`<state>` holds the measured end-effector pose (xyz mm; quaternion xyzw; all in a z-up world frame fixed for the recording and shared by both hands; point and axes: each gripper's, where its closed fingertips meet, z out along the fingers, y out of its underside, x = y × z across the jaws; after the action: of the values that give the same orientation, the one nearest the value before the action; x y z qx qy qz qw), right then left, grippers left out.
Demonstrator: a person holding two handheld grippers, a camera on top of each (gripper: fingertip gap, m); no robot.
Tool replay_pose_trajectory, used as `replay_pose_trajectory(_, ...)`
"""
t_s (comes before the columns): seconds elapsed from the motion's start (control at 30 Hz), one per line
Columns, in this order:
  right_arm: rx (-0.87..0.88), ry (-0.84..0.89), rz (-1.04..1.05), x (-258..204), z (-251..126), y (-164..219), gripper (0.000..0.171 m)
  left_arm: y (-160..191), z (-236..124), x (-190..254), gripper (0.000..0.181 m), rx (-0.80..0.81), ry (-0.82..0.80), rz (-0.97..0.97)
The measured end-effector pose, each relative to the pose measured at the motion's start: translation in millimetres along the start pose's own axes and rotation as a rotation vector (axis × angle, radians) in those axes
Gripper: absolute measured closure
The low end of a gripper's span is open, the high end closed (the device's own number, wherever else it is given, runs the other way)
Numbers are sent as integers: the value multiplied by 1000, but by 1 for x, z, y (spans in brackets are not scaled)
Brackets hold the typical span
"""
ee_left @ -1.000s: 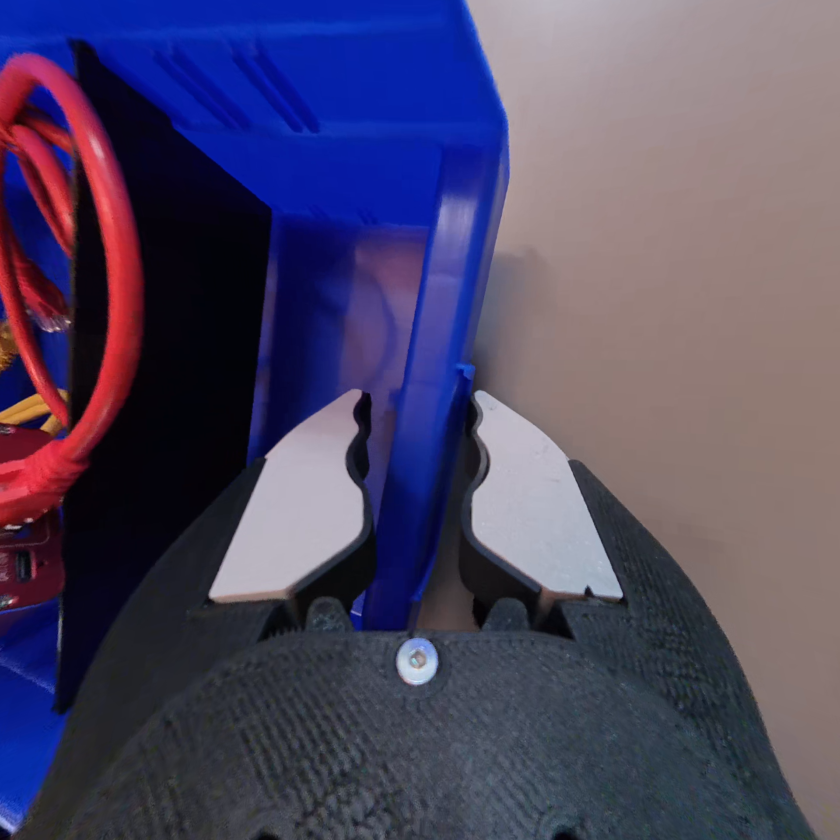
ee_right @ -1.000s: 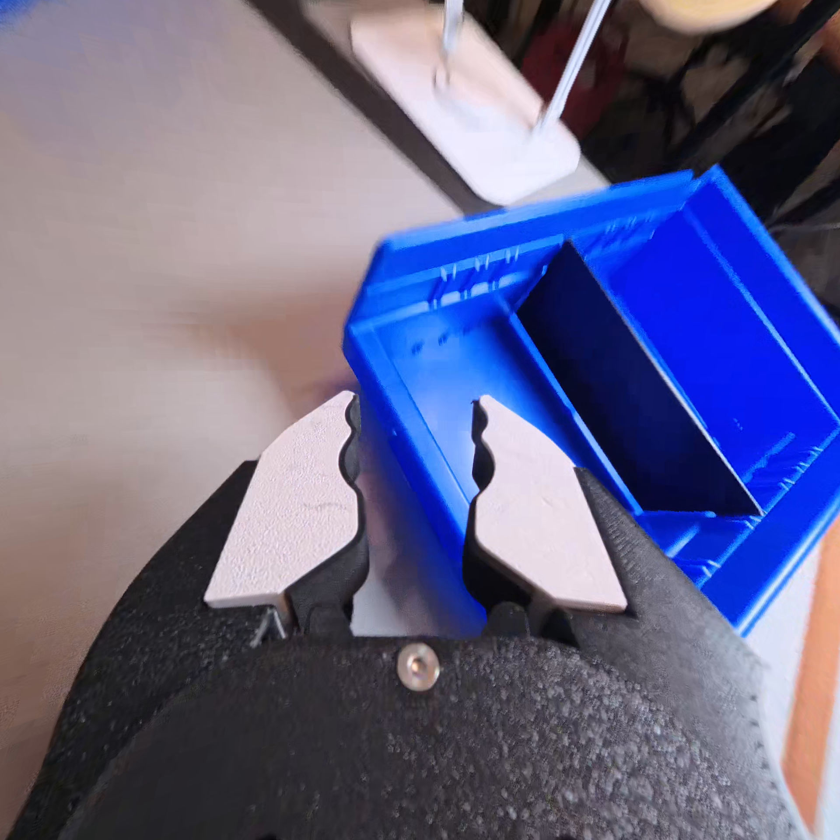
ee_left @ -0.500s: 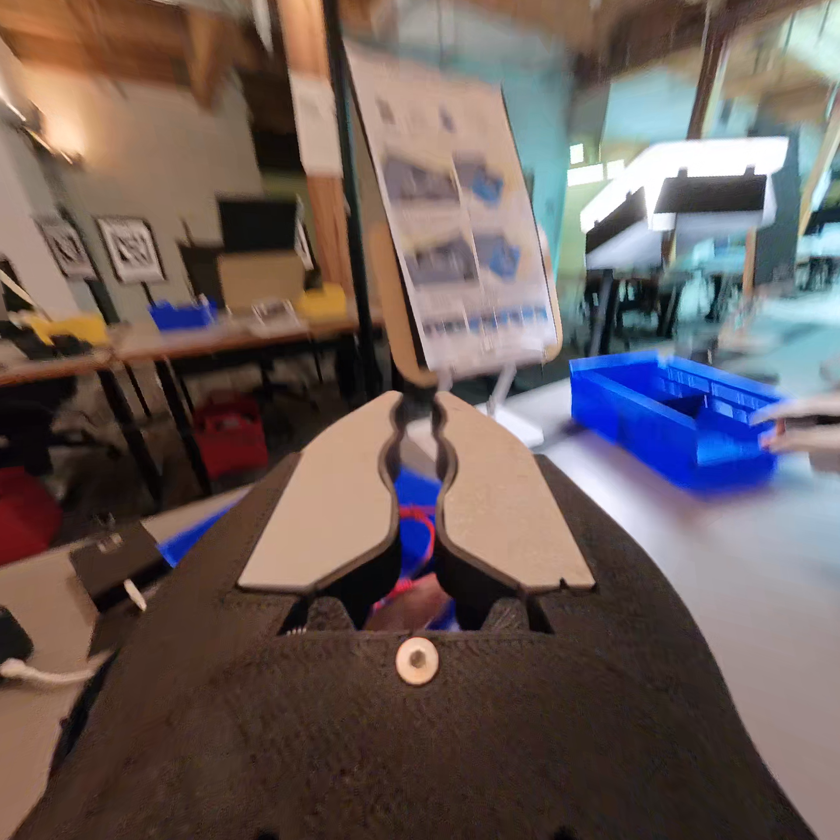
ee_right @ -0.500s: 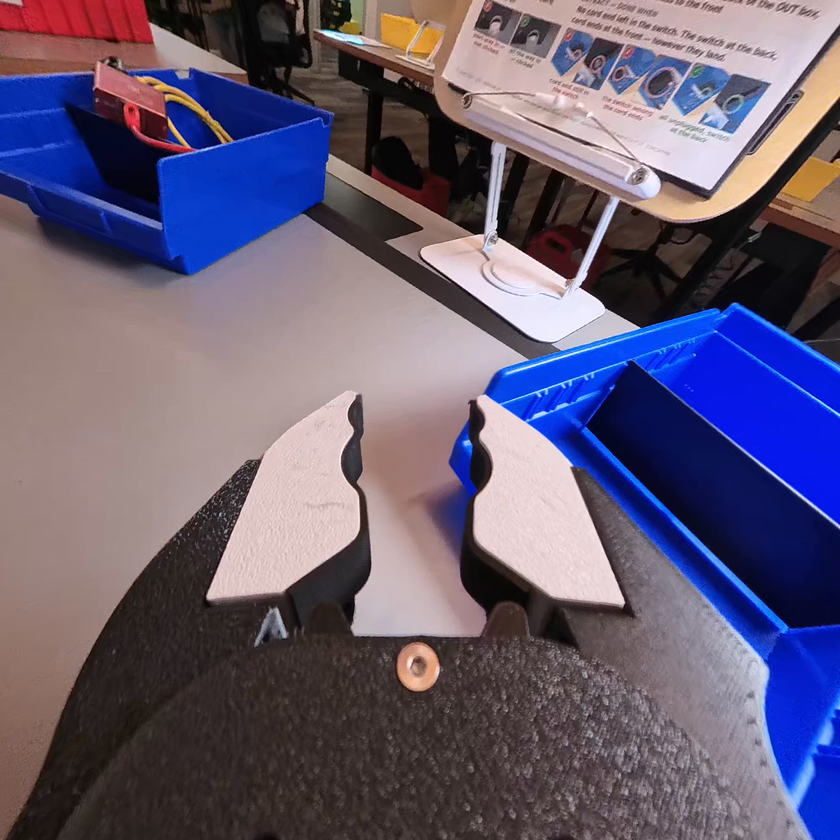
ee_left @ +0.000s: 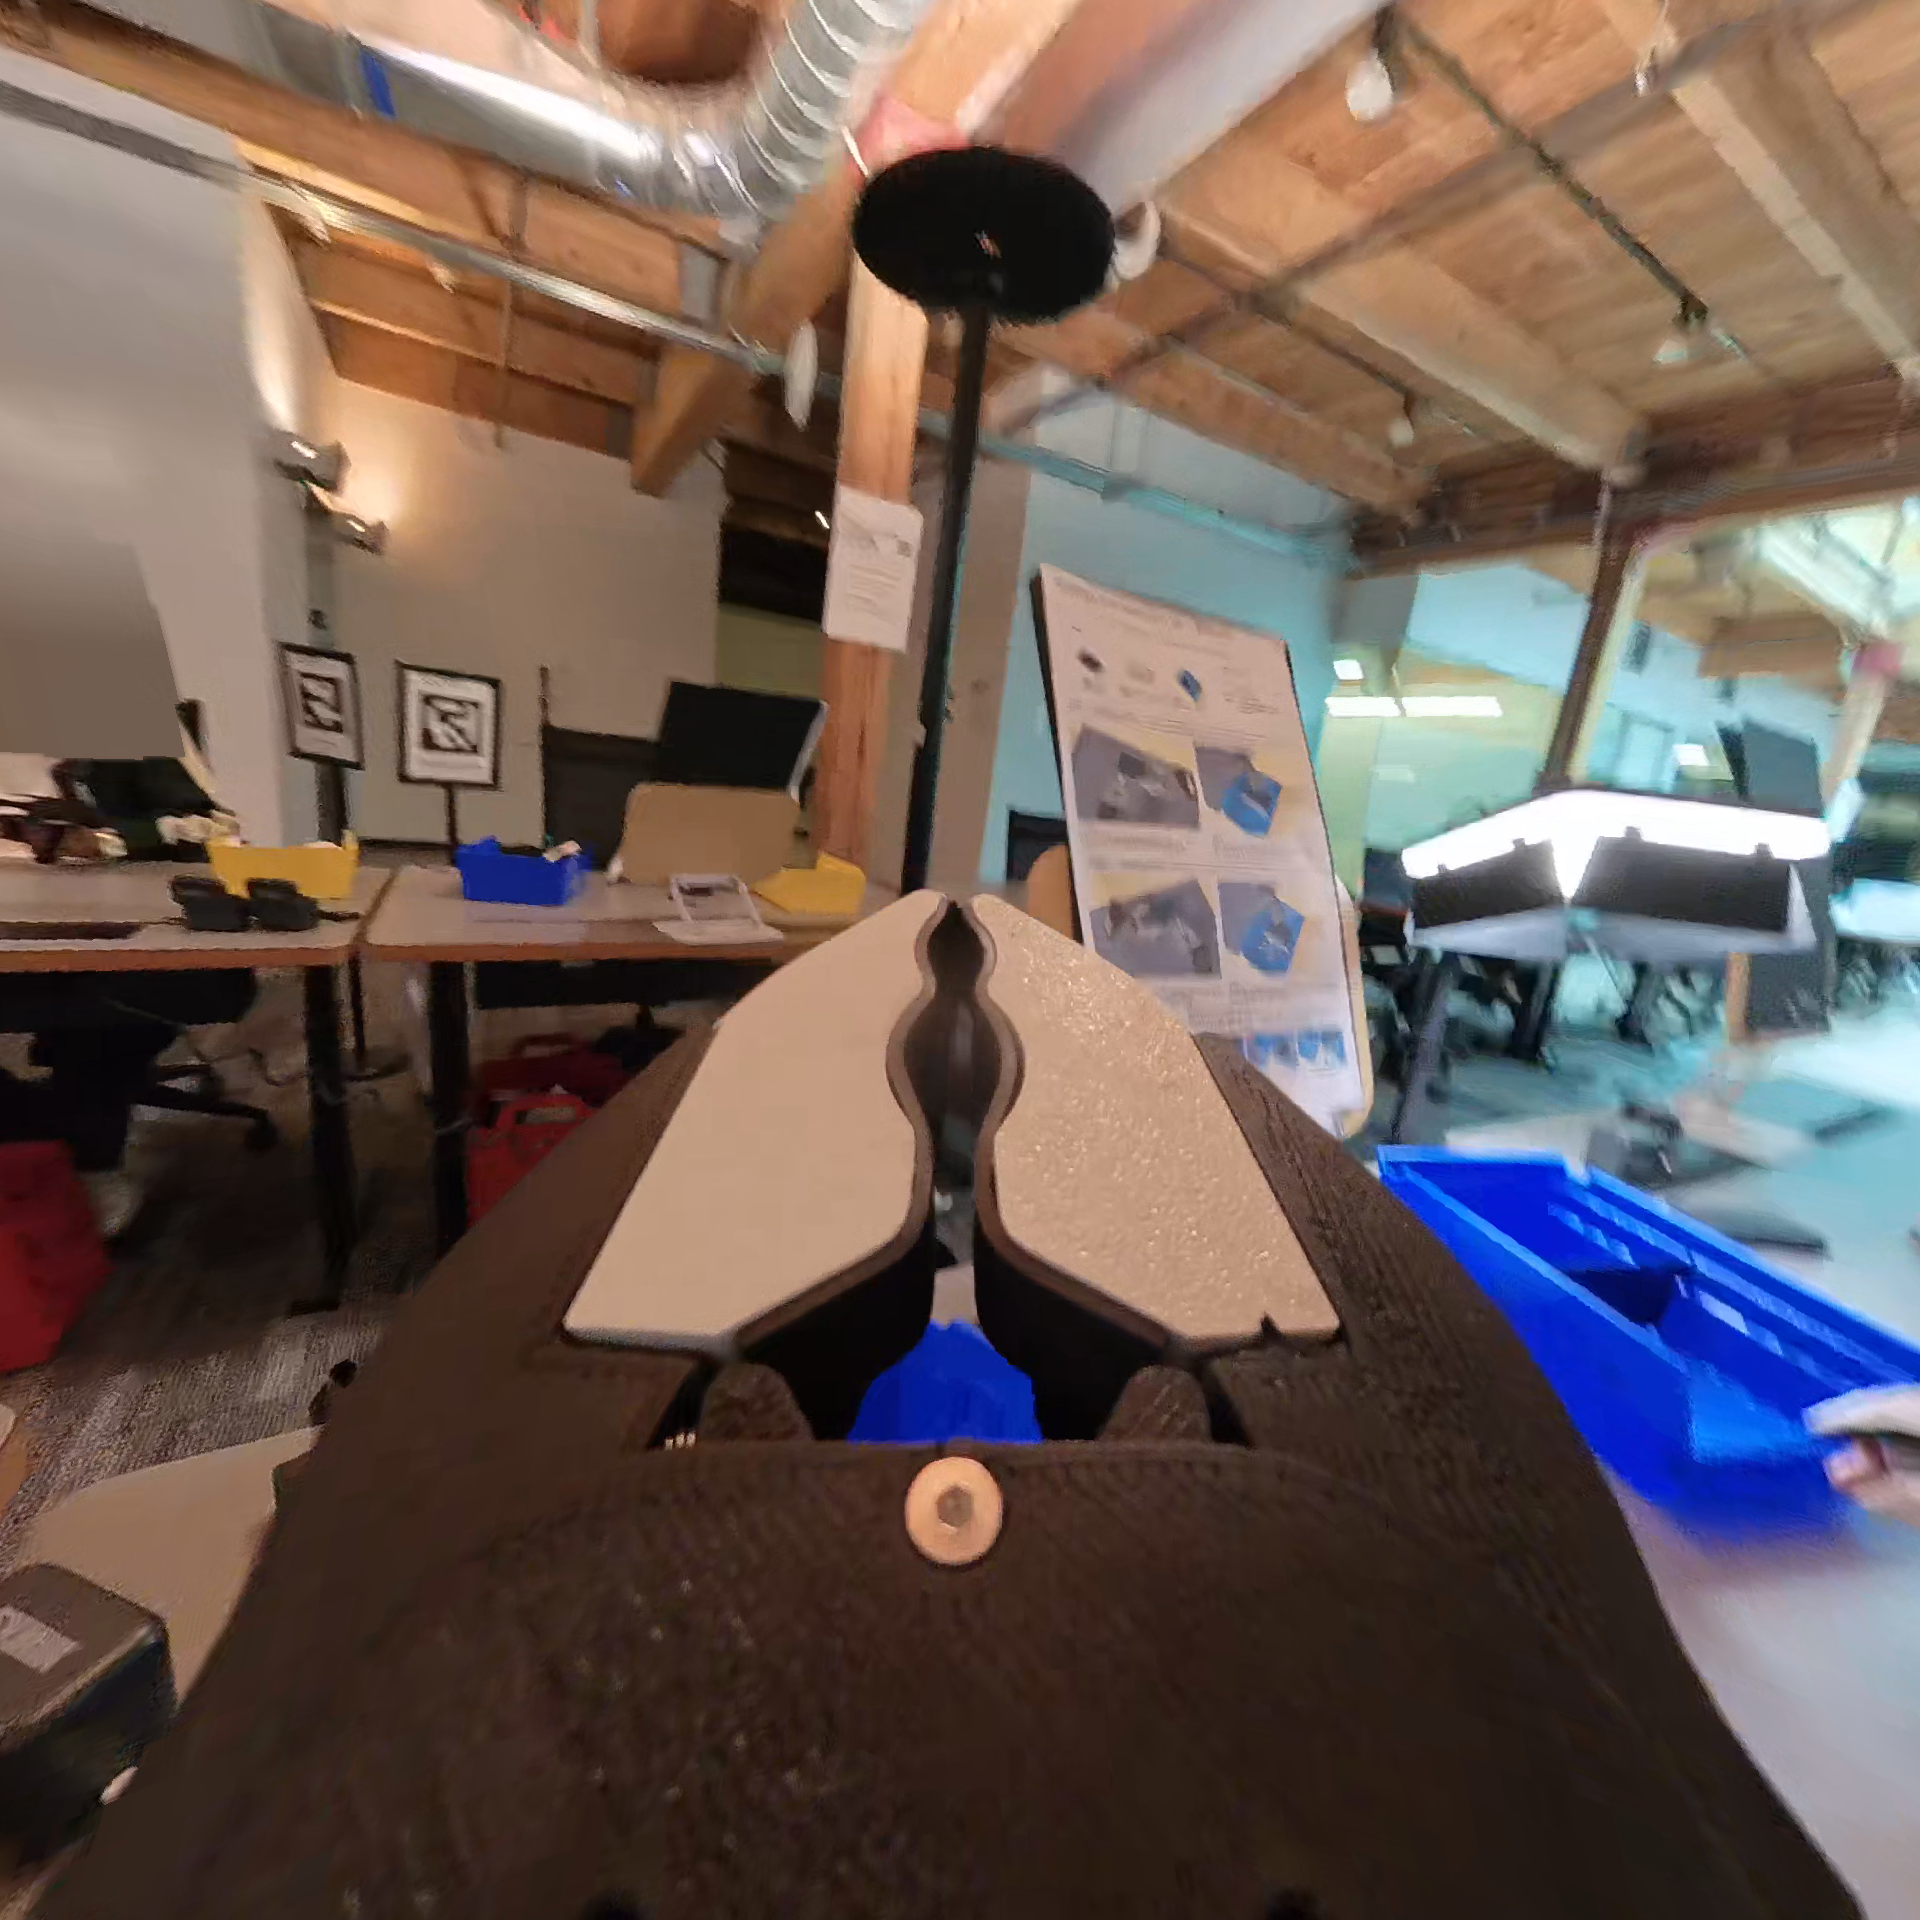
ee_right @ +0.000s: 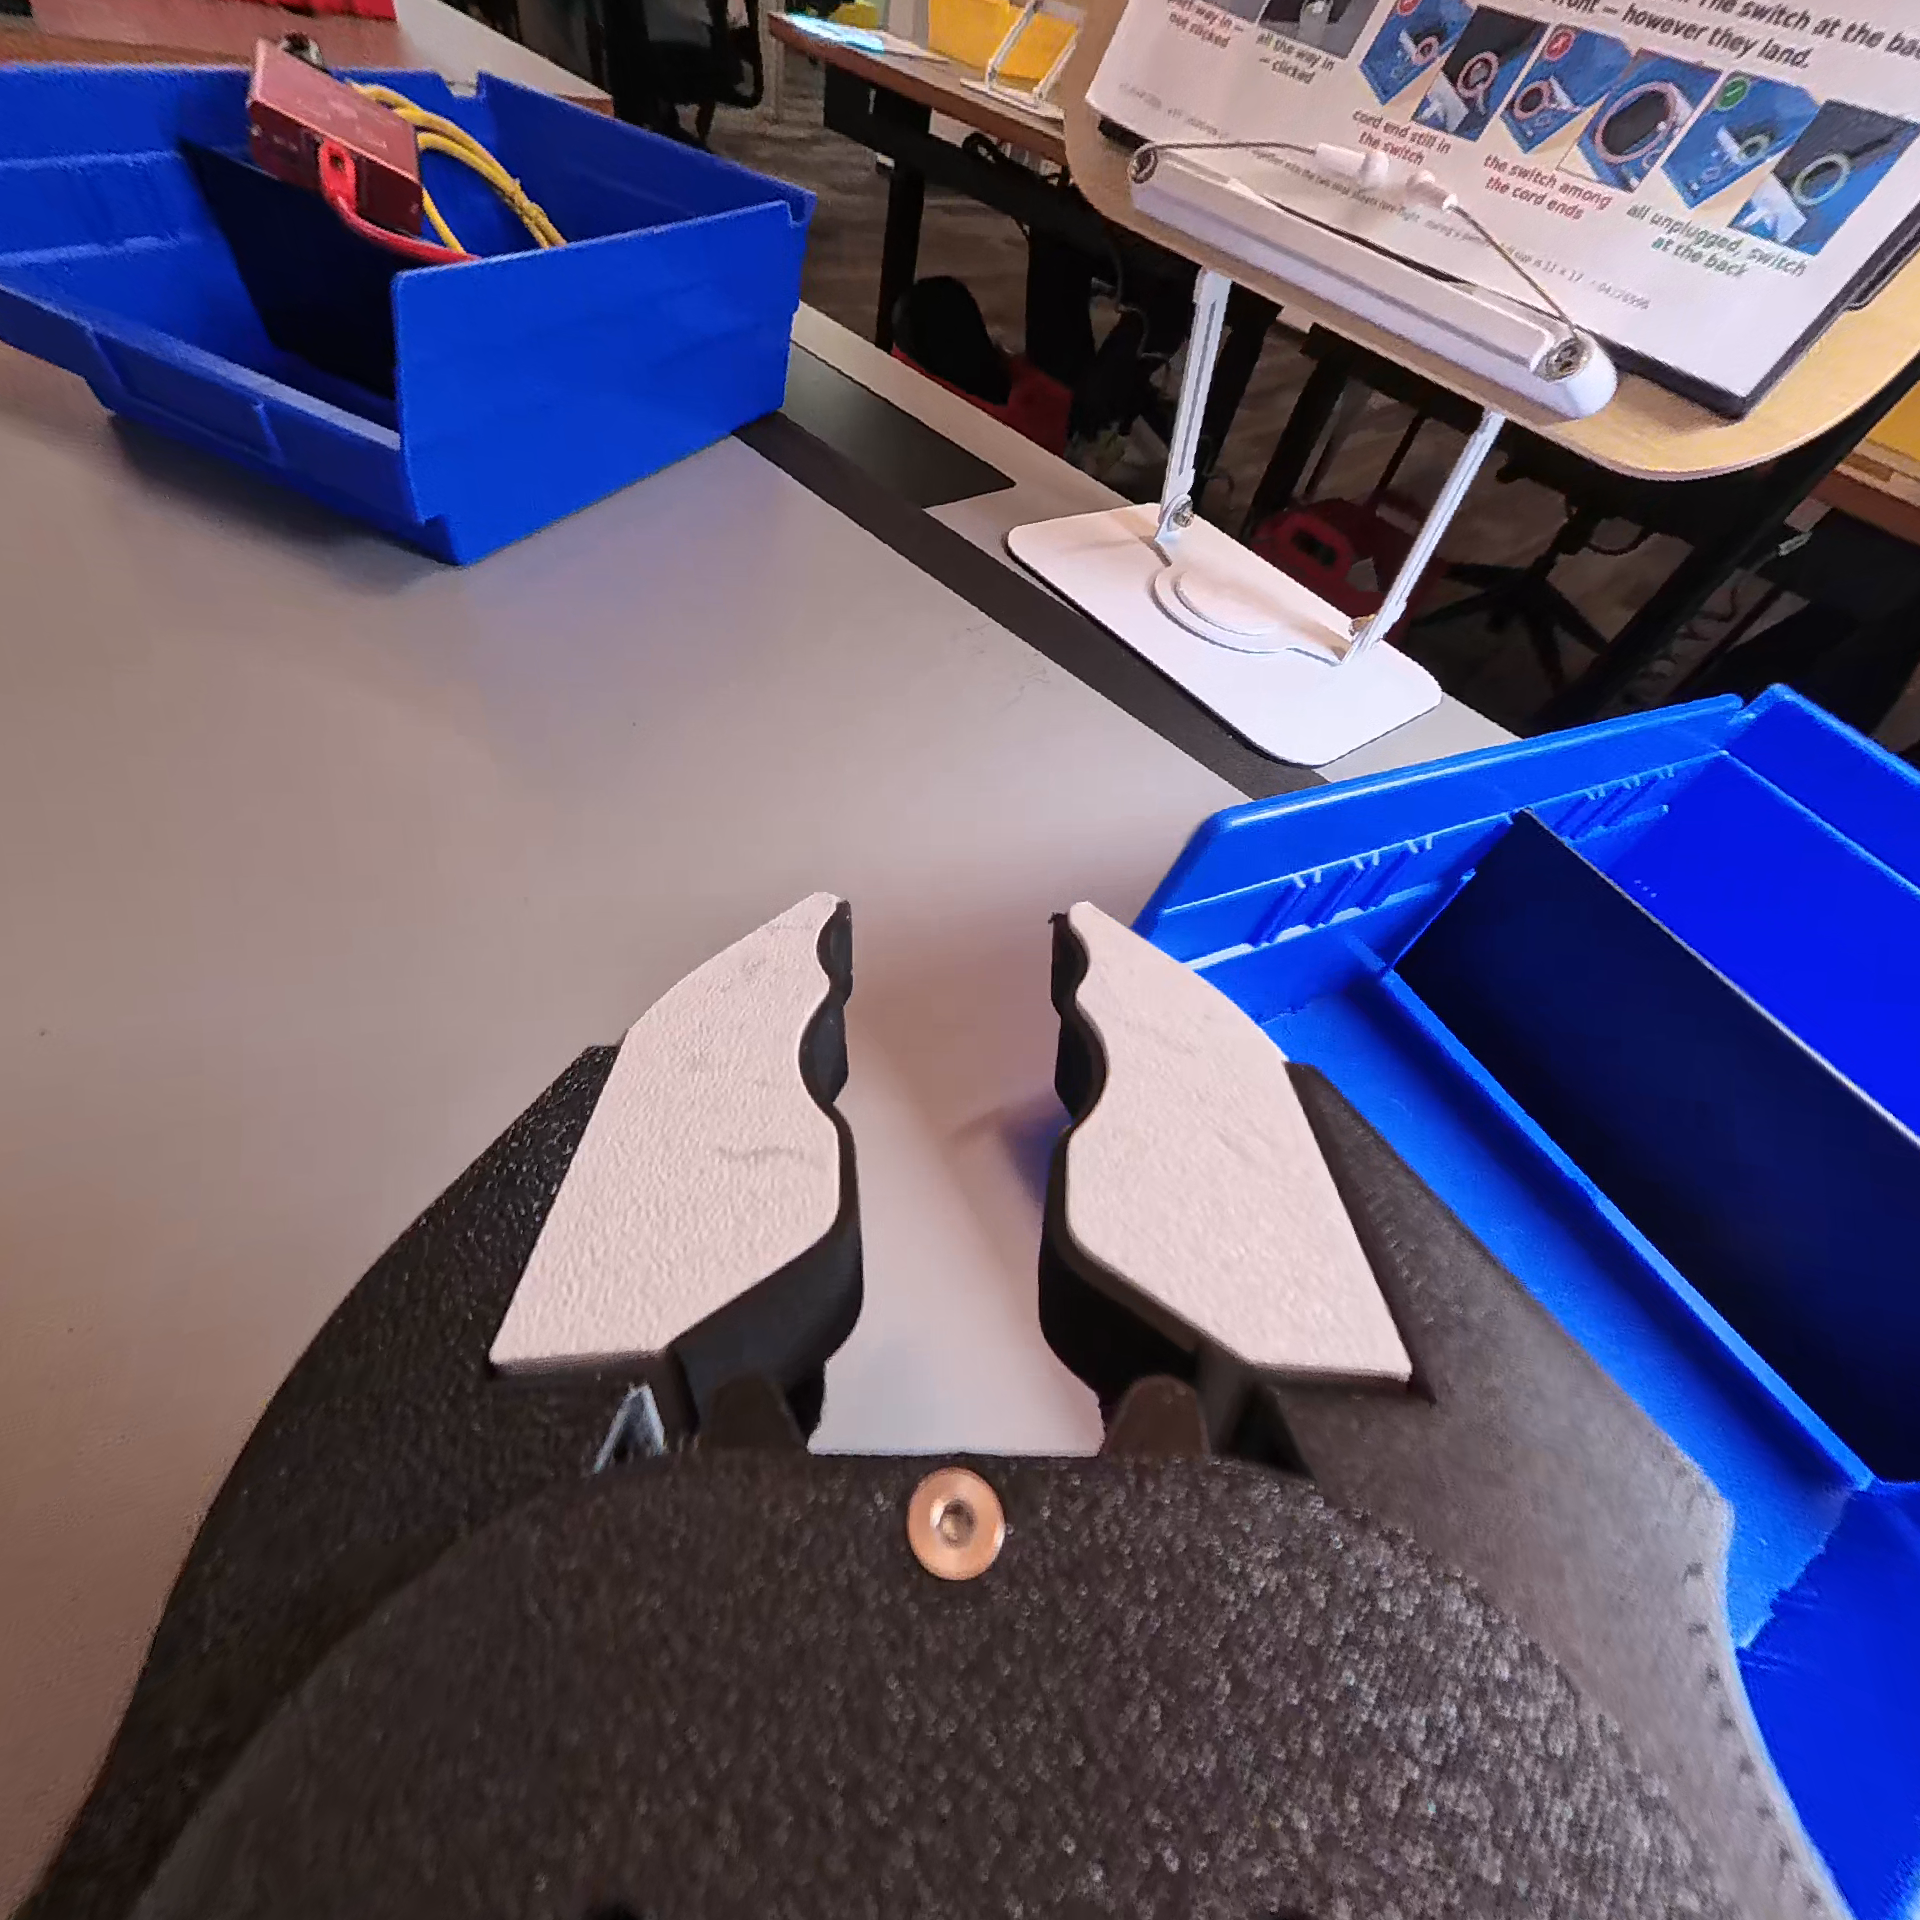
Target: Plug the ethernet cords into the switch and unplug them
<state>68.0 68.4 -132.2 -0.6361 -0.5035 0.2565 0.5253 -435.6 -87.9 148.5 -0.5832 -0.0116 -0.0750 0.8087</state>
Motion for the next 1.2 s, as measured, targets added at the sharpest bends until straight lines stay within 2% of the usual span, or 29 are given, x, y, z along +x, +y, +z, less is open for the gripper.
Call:
replay_pose_trajectory(0.1,-9,-2,-18,-2,1,2,136,34,18,3,179,-298,55,94)
replay_pose_trajectory(0.2,-16,-10,-19,-3,1,5,137,82,20,1,179,-598,57,353)
replay_pose_trajectory(0.23,-19,-10,-20,-3,1,7,137,99,17,2,173,-694,79,434)
replay_pose_trajectory(0.4,-34,-16,-26,-2,0,12,137,185,-19,6,146,-1143,199,813)
replay_pose_trajectory(0.57,-42,-38,-13,-5,5,17,137,246,-56,4,130,-1404,324,1021)
replay_pose_trajectory(0.77,-57,-57,-37,-14,10,20,137,270,-60,-14,121,-1596,408,1173)
replay_pose_trajectory(0.87,-68,-51,-69,-16,9,23,137,280,-56,-20,121,-1630,448,1257)
replay_pose_trajectory(1.07,-76,-54,-62,-14,9,30,138,293,-52,-23,129,-1563,499,1350)
replay_pose_trajectory(1.2,-77,-70,-54,-16,12,32,139,295,-43,-23,136,-1381,465,1462)
